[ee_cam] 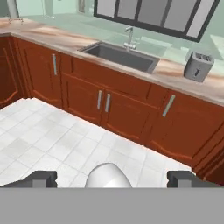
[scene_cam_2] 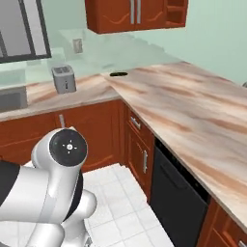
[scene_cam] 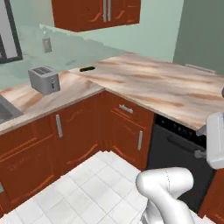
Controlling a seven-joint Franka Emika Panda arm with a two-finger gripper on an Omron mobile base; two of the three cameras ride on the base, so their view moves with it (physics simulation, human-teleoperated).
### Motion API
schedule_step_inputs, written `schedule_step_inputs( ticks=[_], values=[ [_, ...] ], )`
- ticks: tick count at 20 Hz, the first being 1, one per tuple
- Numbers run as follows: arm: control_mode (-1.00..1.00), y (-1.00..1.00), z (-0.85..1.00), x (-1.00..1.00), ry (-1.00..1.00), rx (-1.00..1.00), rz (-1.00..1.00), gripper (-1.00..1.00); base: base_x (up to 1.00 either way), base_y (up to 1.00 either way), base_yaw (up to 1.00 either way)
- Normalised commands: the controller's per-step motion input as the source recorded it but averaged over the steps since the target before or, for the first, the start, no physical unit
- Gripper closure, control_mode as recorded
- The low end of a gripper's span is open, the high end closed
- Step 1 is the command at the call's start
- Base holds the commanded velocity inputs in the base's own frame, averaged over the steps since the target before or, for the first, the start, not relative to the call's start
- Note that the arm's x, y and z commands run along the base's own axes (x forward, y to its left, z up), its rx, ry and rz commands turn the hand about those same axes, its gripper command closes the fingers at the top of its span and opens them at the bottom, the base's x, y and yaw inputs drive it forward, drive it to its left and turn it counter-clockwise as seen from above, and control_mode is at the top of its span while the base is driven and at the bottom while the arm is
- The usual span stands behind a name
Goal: Open the cabinet directly in front. Then move the wine and the mug to the dining counter with the candle on it.
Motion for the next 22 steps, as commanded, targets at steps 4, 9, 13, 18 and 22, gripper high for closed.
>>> schedule_step_inputs(
  ticks=[4, 9, 13, 18, 22],
  values=[
    [1.00, 0.00, 0.00, 0.00, 0.00, 0.00, 0.00, -1.00, 0.00, 0.15, 0.73],
    [1.00, 0.00, 0.00, 0.00, 0.00, 0.00, 0.00, -1.00, 0.00, 0.13, 0.73],
    [1.00, 0.00, 0.00, 0.00, 0.00, 0.00, 0.00, -1.00, 0.00, 0.15, 0.70],
    [1.00, 0.00, 0.00, 0.00, 0.00, 0.00, 0.00, -1.00, 0.00, 0.14, 0.65],
    [1.00, 0.00, 0.00, 0.00, 0.00, 0.00, 0.00, -1.00, 0.00, 0.09, 0.61]
  ],
)
